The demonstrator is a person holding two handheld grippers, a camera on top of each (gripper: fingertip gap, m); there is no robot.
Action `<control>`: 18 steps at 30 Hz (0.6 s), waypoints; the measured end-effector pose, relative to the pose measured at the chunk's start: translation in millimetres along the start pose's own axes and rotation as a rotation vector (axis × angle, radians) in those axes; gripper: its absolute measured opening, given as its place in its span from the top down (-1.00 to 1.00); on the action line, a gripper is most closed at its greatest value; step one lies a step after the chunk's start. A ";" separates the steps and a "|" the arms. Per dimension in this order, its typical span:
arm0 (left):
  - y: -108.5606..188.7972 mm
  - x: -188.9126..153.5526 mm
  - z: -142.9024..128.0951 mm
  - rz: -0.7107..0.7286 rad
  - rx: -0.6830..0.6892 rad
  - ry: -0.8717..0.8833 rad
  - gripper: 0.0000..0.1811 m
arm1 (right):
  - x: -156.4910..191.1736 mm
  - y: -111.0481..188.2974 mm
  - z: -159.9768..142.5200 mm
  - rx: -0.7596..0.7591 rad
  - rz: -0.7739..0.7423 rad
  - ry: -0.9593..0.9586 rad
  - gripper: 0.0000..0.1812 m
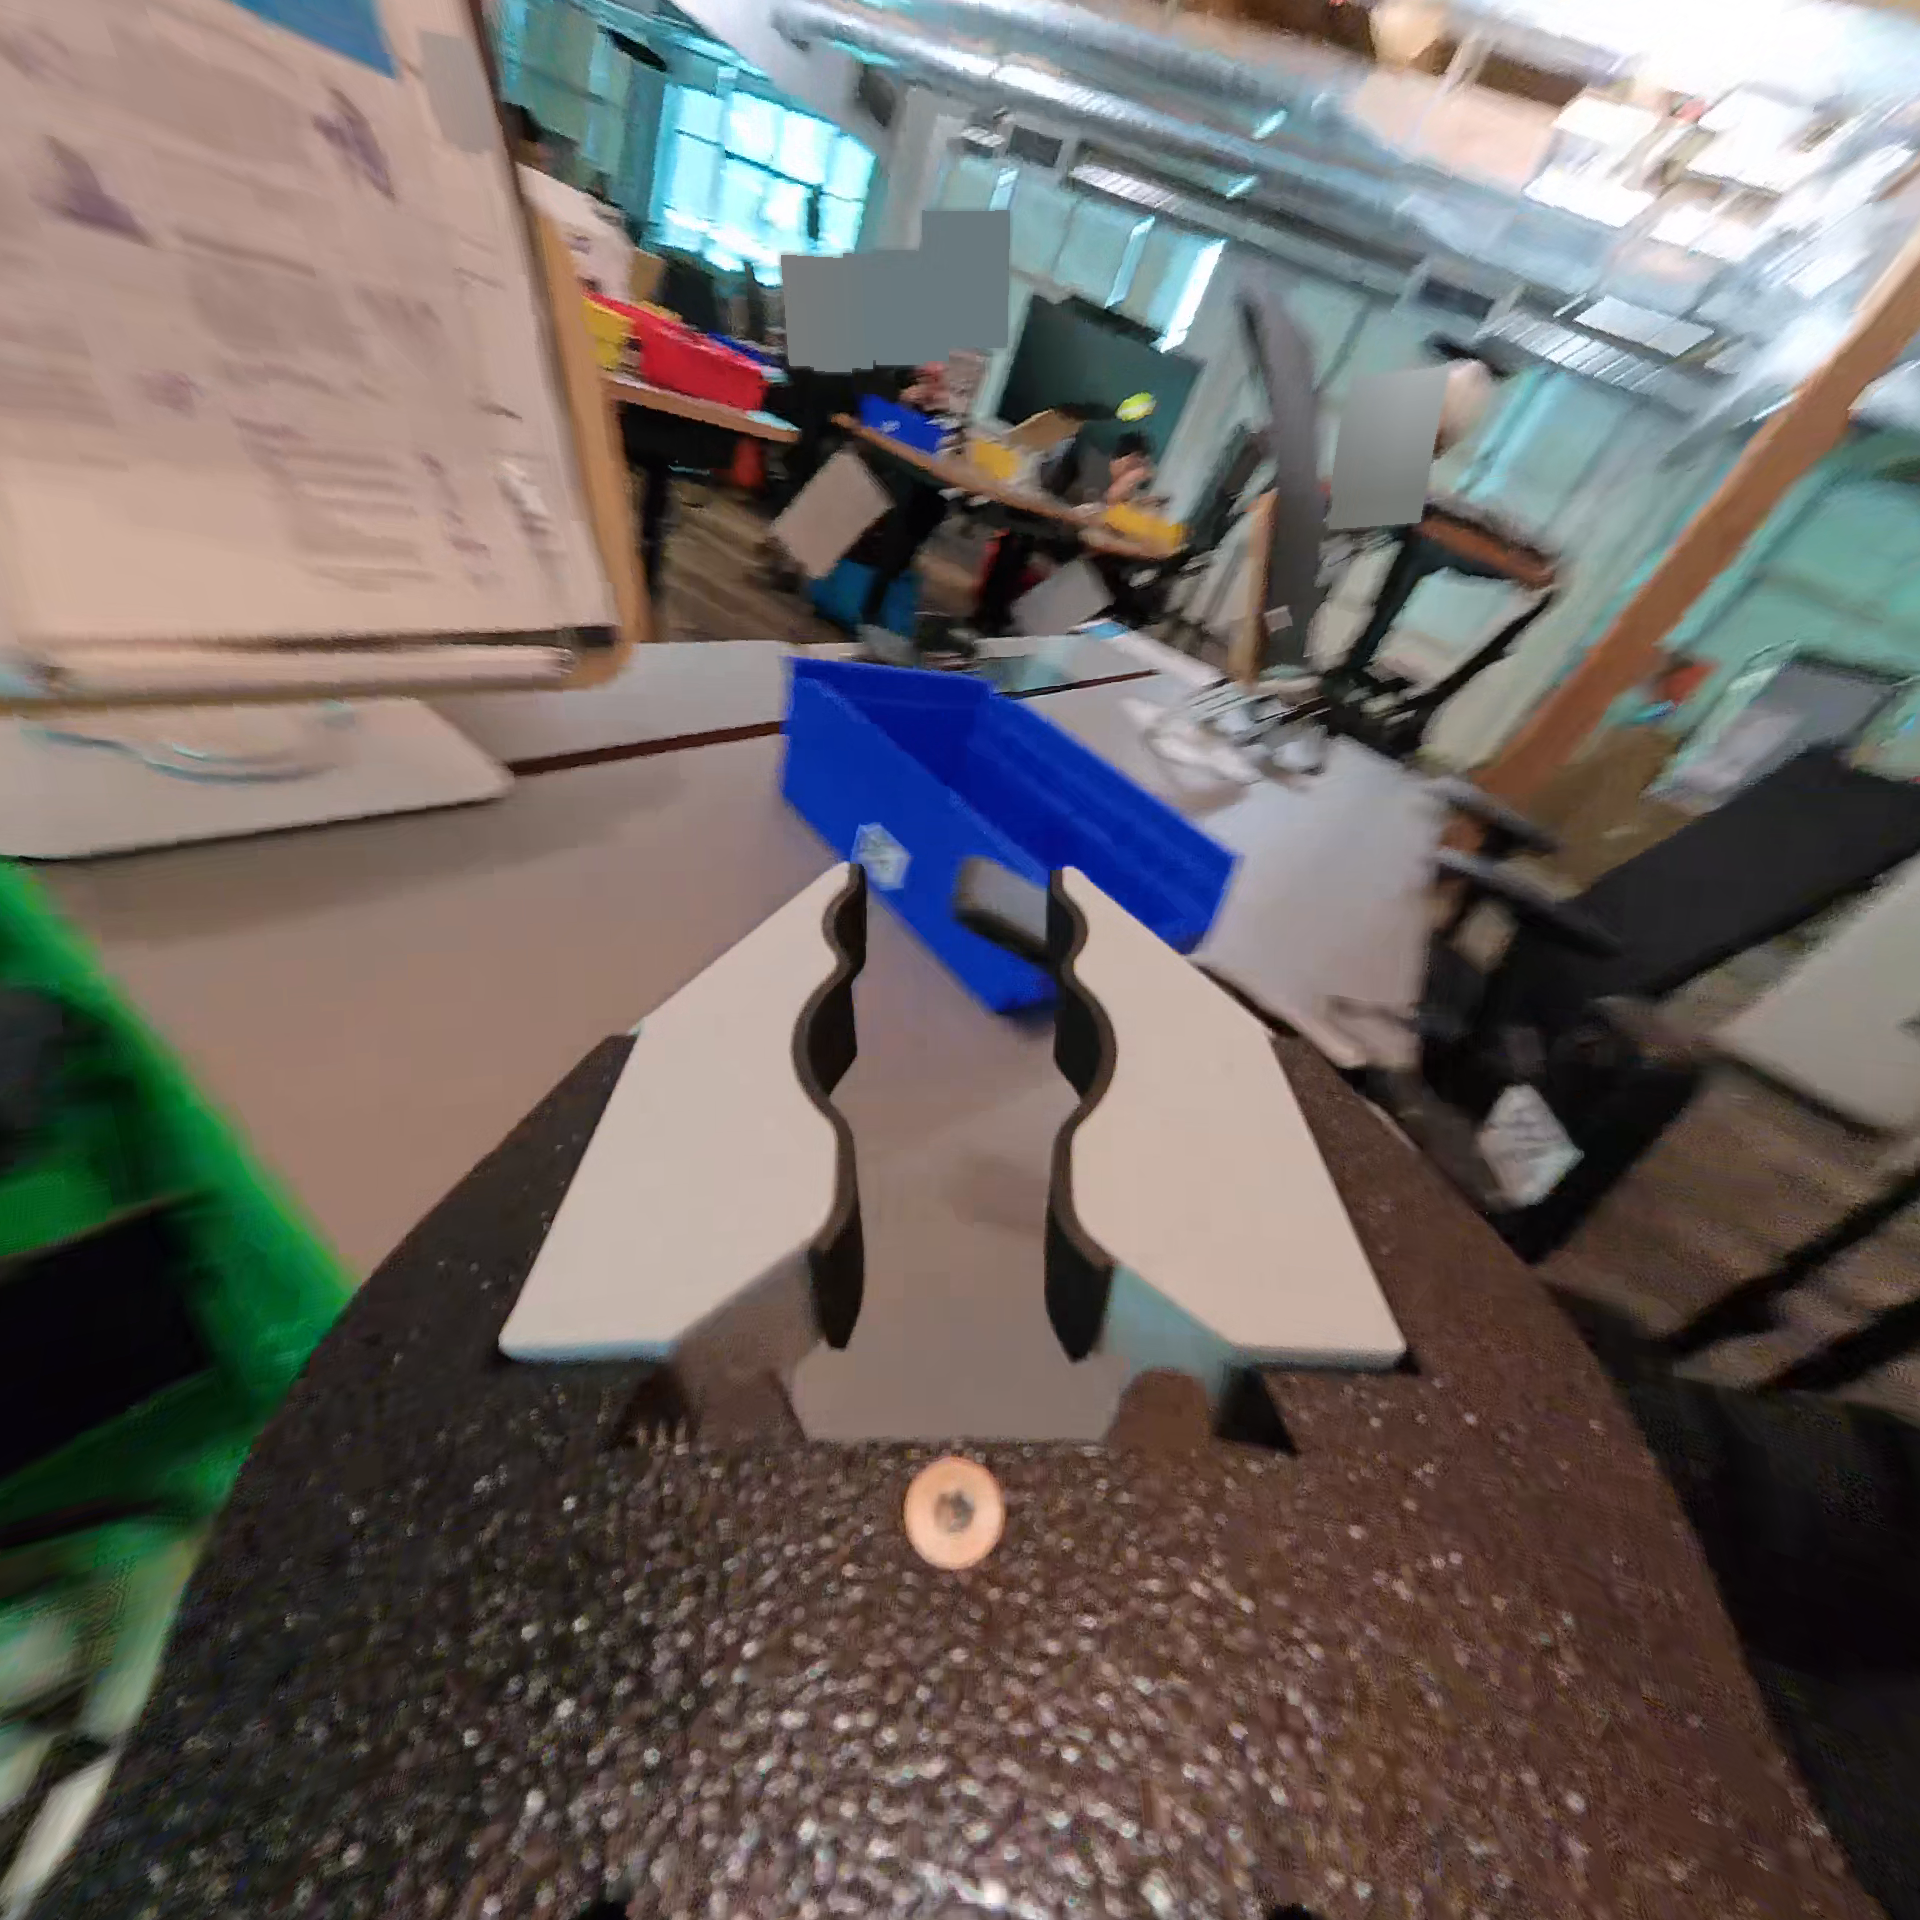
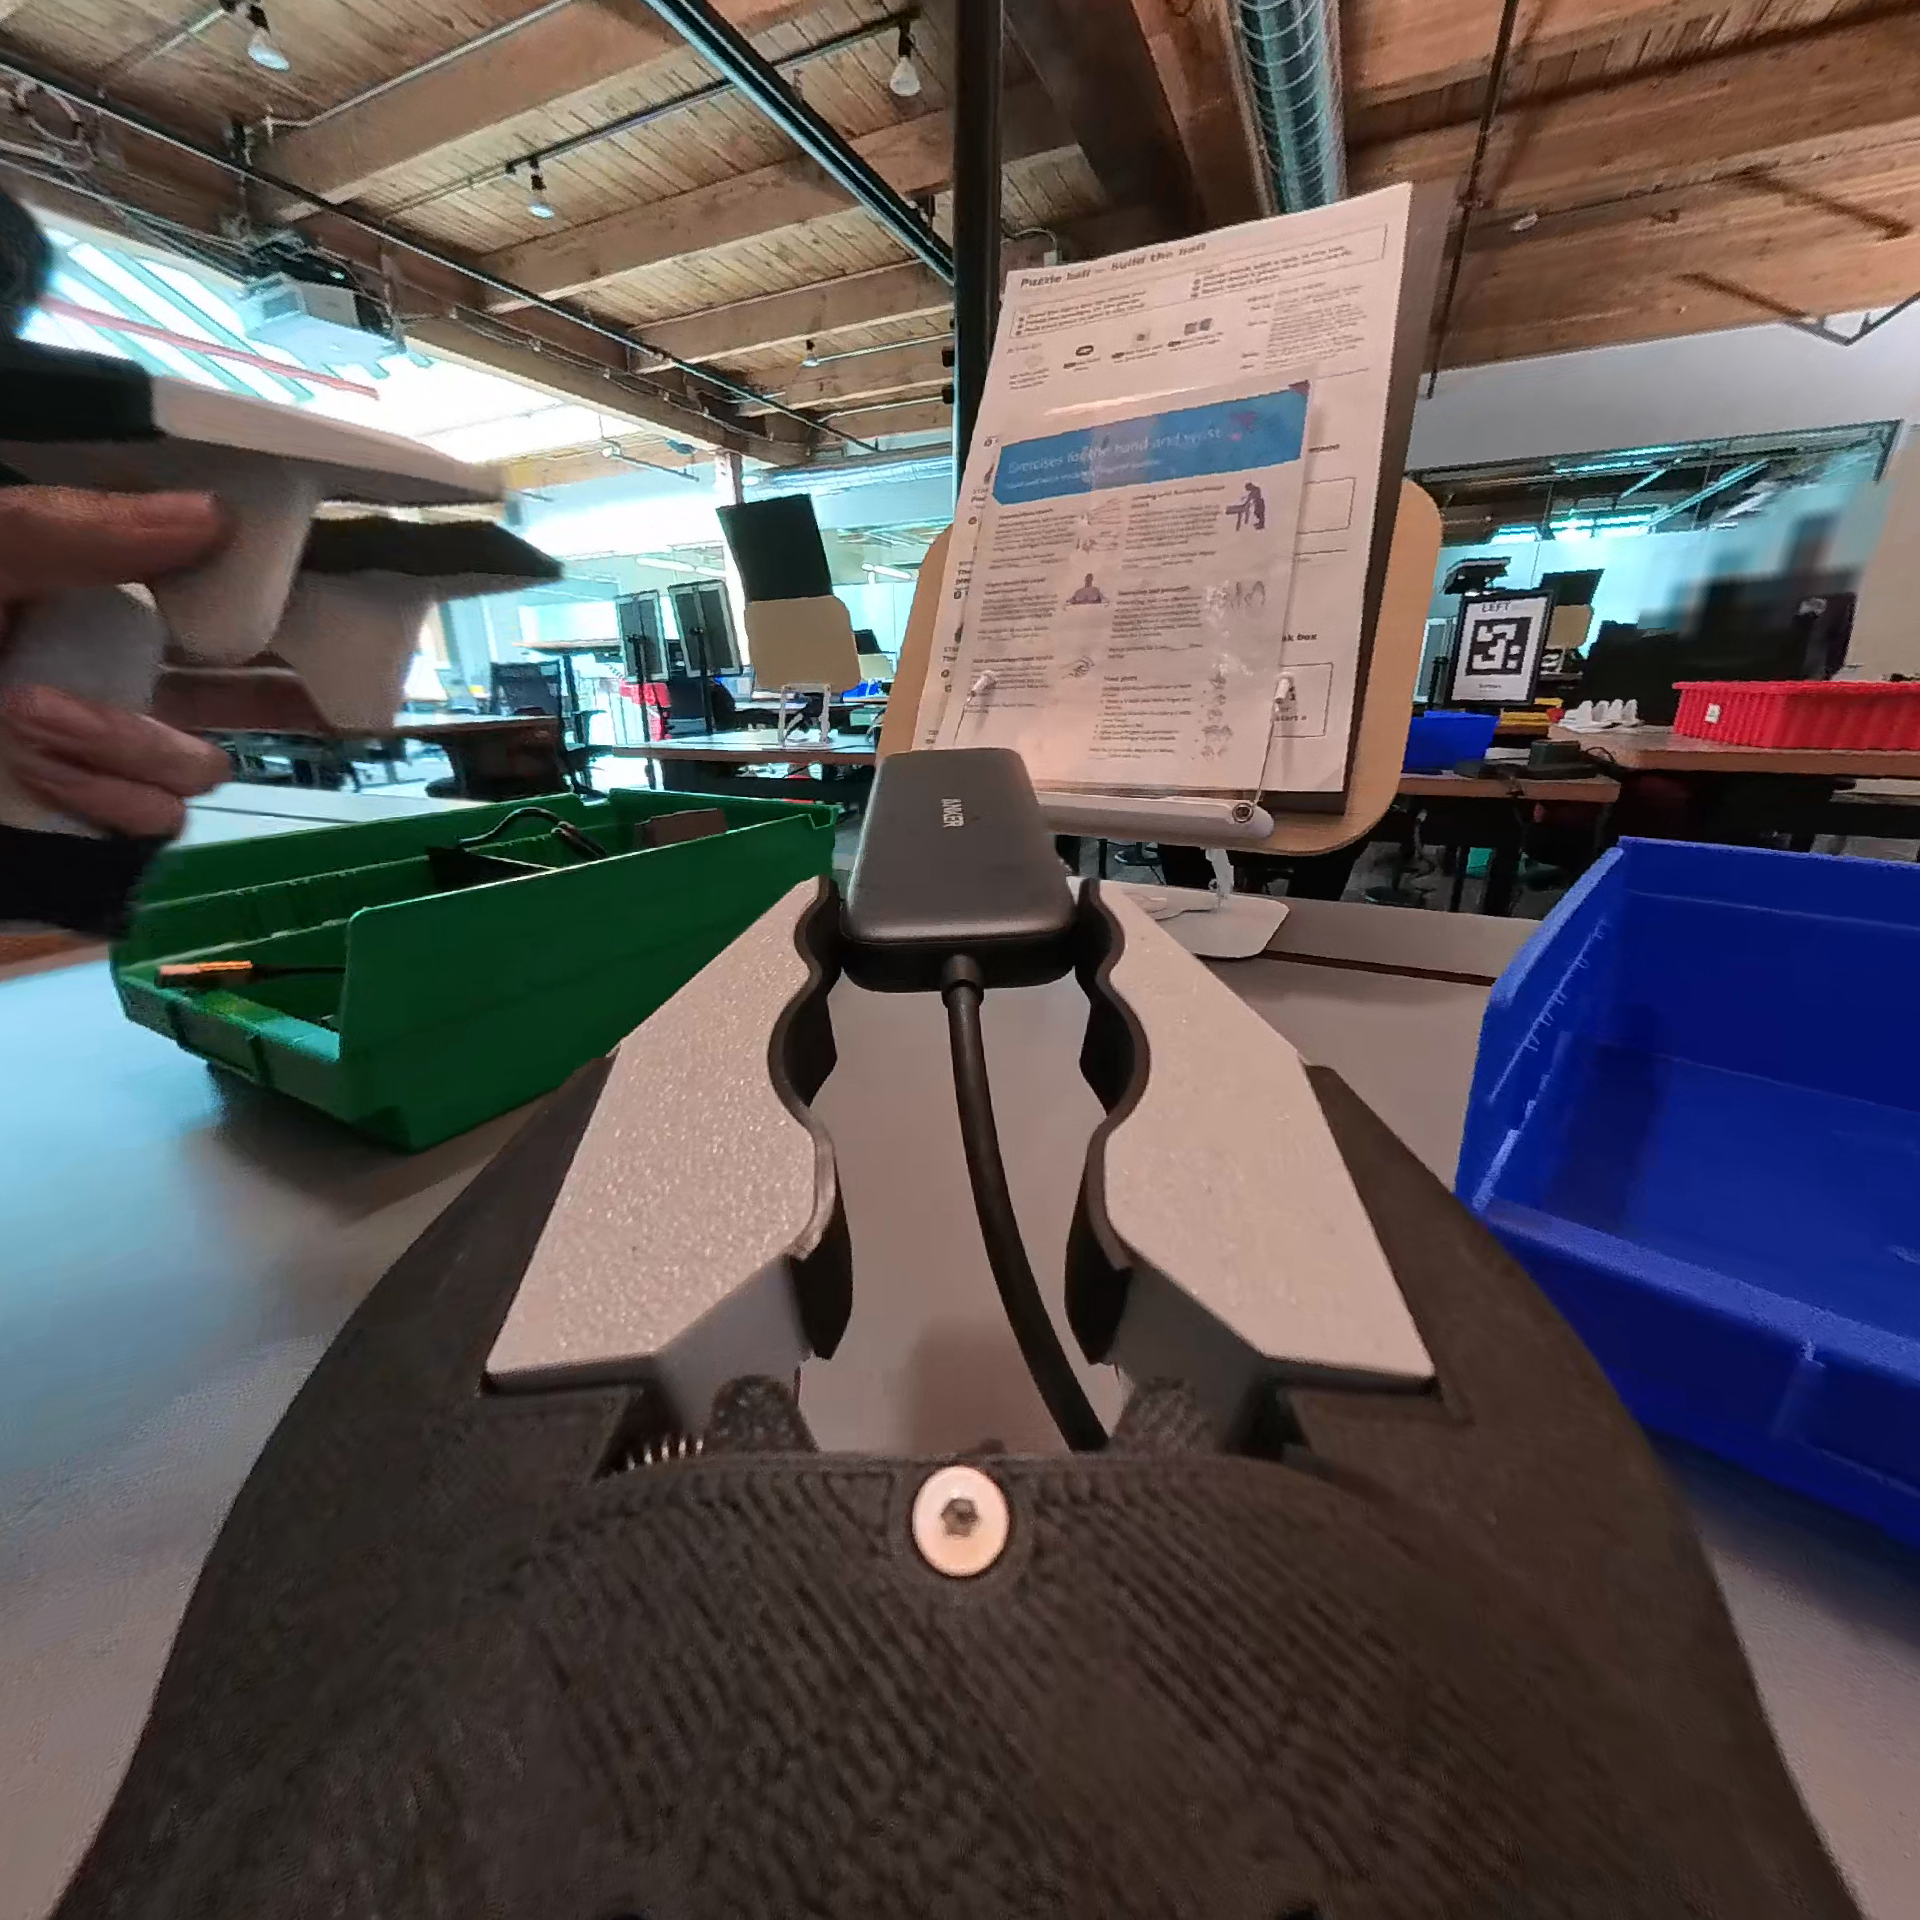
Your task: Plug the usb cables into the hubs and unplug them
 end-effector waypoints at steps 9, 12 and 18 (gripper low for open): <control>73.7 140.2 -30.8 0.607 0.472 -0.472 0.70 | 0.9 -1.3 -2.2 0.024 0.004 -0.032 0.50; 76.7 161.1 -56.1 0.678 0.669 -0.540 0.67 | -0.1 -3.1 -5.9 0.026 0.003 -0.046 0.50; 87.0 197.8 -83.6 0.855 0.868 -0.376 0.58 | 4.1 -8.2 -5.8 0.051 0.026 0.001 0.50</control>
Point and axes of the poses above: each gripper's, where its closed fingertips meet, y back along the fingers, z out of its top, x = y × z across the jaws, the point moved 4 cm from there along y, back along the fingers, and after that the axes turned 15 degrees about z, right-handed, at the moved point
